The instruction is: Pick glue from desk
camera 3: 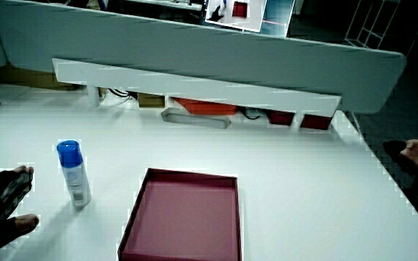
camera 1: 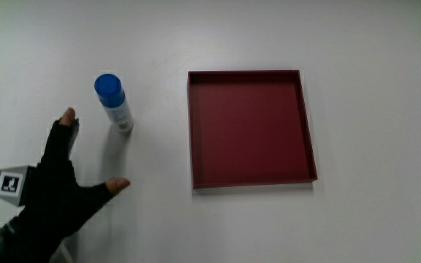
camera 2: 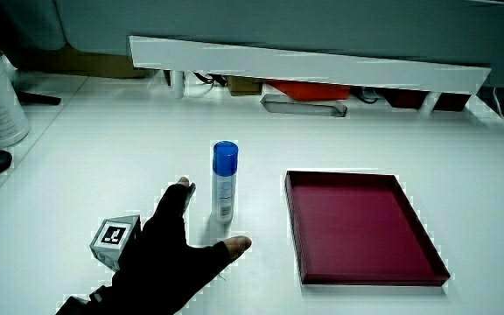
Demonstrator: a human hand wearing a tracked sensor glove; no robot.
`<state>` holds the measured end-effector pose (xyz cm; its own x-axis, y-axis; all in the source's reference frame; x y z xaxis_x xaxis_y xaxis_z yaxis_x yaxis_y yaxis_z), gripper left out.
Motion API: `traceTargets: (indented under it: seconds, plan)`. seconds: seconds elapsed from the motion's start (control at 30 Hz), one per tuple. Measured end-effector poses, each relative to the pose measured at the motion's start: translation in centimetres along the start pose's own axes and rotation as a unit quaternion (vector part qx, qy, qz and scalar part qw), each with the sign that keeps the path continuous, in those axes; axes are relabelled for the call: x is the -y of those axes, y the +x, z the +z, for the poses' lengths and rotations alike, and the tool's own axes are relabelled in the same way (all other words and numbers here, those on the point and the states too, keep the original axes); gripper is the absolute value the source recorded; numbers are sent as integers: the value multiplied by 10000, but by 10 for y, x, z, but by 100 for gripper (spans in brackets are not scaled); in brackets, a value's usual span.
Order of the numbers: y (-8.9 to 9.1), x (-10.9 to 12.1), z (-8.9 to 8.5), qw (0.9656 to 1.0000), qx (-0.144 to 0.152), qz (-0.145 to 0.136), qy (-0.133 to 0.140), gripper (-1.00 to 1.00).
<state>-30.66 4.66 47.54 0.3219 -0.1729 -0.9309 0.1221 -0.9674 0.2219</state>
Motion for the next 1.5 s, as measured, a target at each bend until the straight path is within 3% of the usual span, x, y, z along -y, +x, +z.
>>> traceTargets:
  seconds: [0.2, 0.27, 0.37, 0.43, 0.5, 0.67, 0.87, 0.9, 0.93, 1.07, 1.33, 1.5]
  plan:
    - [-10, -25, 4, 9989, -362, 275, -65, 0]
    - [4, -32, -2, 9996, -69, 253, -102, 0]
    - [7, -43, -7, 9993, 0, 311, -201, 0]
    - [1, -52, -7, 9993, -110, 258, -238, 0]
    - [7, -56, -11, 9993, 34, 289, -233, 0]
    - [5, -68, -15, 9994, -40, 225, -249, 0]
    - [11, -71, -18, 9996, 108, 194, -166, 0]
    - [8, -71, -16, 9997, 13, 200, -119, 0]
    - [12, -69, -18, 9997, 132, 200, -86, 0]
    - [2, -68, -12, 9994, 14, 269, 208, 24]
    - [3, -66, -7, 9977, 94, 219, 637, 71]
    - [1, -65, -7, 9975, 17, 158, 689, 100]
